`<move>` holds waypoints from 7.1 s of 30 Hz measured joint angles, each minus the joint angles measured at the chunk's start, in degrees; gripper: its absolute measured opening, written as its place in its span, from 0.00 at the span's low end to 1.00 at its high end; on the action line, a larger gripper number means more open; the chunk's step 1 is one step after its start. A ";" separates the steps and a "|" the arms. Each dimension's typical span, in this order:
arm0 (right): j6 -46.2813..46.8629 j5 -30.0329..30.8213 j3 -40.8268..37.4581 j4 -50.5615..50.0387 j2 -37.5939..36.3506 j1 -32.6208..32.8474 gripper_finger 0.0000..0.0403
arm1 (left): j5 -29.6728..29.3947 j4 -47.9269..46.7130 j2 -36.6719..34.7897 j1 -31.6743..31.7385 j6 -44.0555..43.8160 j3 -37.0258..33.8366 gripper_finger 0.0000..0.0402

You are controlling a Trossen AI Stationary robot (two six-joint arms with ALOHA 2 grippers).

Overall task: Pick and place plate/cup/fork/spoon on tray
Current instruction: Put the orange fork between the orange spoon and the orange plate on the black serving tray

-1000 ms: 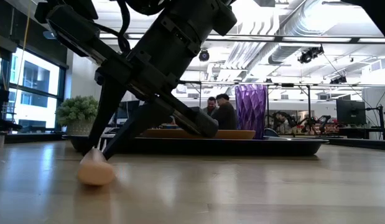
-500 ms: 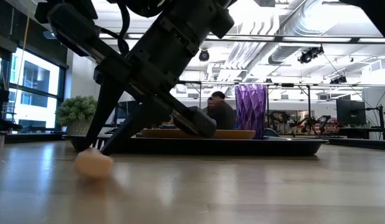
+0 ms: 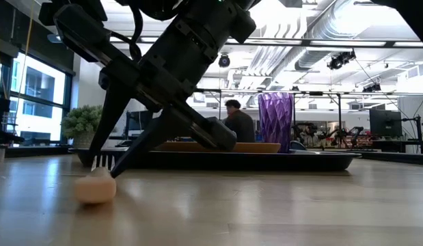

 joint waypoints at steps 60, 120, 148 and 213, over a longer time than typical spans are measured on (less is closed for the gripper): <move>-37.98 36.04 23.02 -64.81 -34.95 -8.94 0.24 | 7.87 17.78 19.42 -5.46 -40.38 -3.58 0.30; -54.07 32.49 22.99 -64.81 -35.67 -12.74 0.24 | 14.54 26.01 52.65 -15.01 -73.13 9.07 0.19; -54.66 32.30 22.99 -64.81 -35.65 -12.70 0.24 | 17.07 23.26 52.65 -14.57 -70.65 9.05 0.34; -56.63 31.25 22.99 -64.78 -35.63 -12.68 0.24 | 25.51 23.57 58.21 -12.90 -63.14 12.87 0.13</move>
